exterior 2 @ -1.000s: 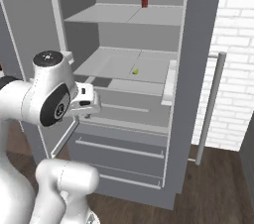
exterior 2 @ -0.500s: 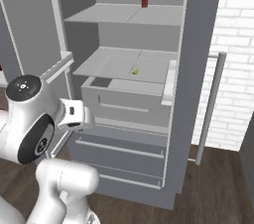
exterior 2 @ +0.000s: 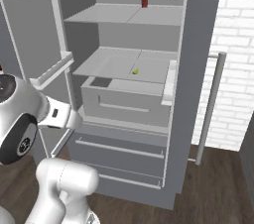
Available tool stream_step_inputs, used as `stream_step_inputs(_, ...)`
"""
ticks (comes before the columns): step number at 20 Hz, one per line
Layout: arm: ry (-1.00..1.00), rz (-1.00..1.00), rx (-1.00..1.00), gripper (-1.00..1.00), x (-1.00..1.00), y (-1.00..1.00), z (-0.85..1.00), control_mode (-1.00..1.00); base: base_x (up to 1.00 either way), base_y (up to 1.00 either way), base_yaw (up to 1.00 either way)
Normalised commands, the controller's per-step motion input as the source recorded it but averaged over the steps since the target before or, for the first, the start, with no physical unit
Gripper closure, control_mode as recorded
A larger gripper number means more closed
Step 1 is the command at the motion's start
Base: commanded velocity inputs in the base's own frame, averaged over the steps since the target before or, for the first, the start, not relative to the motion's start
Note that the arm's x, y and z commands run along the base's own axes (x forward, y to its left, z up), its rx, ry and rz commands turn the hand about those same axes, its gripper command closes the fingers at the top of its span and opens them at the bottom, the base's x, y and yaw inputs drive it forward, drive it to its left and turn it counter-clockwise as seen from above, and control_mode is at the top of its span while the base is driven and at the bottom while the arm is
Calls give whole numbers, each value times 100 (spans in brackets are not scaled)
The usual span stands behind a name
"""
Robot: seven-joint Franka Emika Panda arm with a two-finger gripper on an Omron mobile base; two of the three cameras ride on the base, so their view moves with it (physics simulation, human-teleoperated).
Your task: Grab a lemon wedge from the fridge and one ice cube from the ice bowl, and put them in the glass of lemonade.
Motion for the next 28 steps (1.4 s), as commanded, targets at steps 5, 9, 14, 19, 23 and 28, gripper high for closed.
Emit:
stream_step_inputs(5,-1,-13,0,-100,-5,-2,0,-100,0,0,0)
stream_step_inputs(9,0,-1,0,-100,0,0,0,-100,0,0,0)
stream_step_inputs(14,-4,0,0,-100,3,-9,-3,-100,0,0,0)
stream_step_inputs(19,-9,0,3,-100,65,-13,-3,-100,0,0,0)
stream_step_inputs(23,-10,0,2,-100,30,0,0,-100,0,0,0)
stream_step_inputs(28,-9,0,0,-100,-53,0,0,-100,0,0,0)
